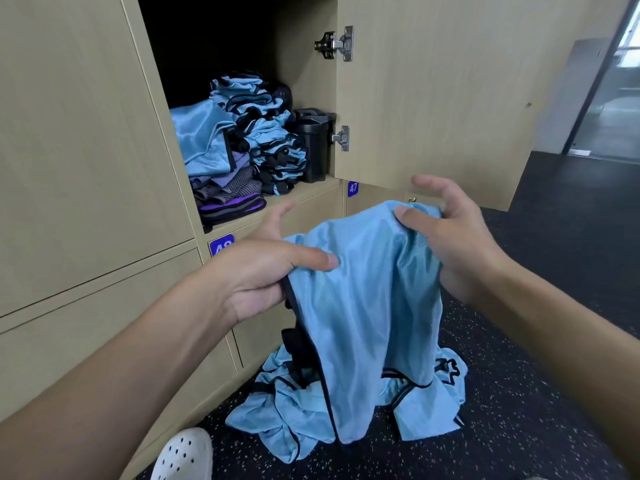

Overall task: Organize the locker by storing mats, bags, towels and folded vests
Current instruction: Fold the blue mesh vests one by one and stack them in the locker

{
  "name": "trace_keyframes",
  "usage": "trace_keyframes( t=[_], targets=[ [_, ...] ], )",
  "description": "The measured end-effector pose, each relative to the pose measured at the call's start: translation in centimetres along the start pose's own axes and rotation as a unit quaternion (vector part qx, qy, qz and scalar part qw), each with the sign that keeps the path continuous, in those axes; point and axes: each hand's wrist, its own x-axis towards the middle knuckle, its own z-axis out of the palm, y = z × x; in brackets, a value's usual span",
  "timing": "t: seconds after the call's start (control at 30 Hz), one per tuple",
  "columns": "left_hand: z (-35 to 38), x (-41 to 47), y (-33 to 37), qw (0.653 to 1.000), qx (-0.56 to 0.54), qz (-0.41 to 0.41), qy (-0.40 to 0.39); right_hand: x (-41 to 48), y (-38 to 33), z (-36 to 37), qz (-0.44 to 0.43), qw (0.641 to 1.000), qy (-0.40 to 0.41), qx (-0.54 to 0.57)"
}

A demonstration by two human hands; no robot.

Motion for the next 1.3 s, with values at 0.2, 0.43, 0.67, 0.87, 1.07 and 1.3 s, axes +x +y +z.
trace_keyframes(
  t=[0.2,0.43,0.67,0.87,1.07,1.3],
  targets=[
    [-1.4,0.5,0.0,0.988,0.062,0.083,0.114,-0.5,-0.4,-0.9,0.054,0.981,-0.153,-0.107],
    [-1.4,0.5,0.1,0.992,0.050,0.086,0.081,0.2,-0.1,-1.2,0.015,0.986,-0.110,-0.124],
    [-1.8,-0.5,0.7,0.956,0.281,0.078,-0.016,0.3,-0.1,-1.7,-0.022,0.962,-0.096,-0.253],
    [-2.1,0.3,-0.1,0.840,0.495,0.175,0.138,-0.1,0.0,-1.7,-0.075,0.933,-0.085,-0.343],
    [-1.9,1.3,-0.8,0.837,0.491,0.182,0.157,-0.2,-0.1,-1.4,-0.107,0.919,-0.068,-0.374],
    [0.2,1.6,-1.7,0.957,0.223,0.092,0.164,-1.4,0.4,1.1,-0.041,0.948,-0.080,-0.306]
  ],
)
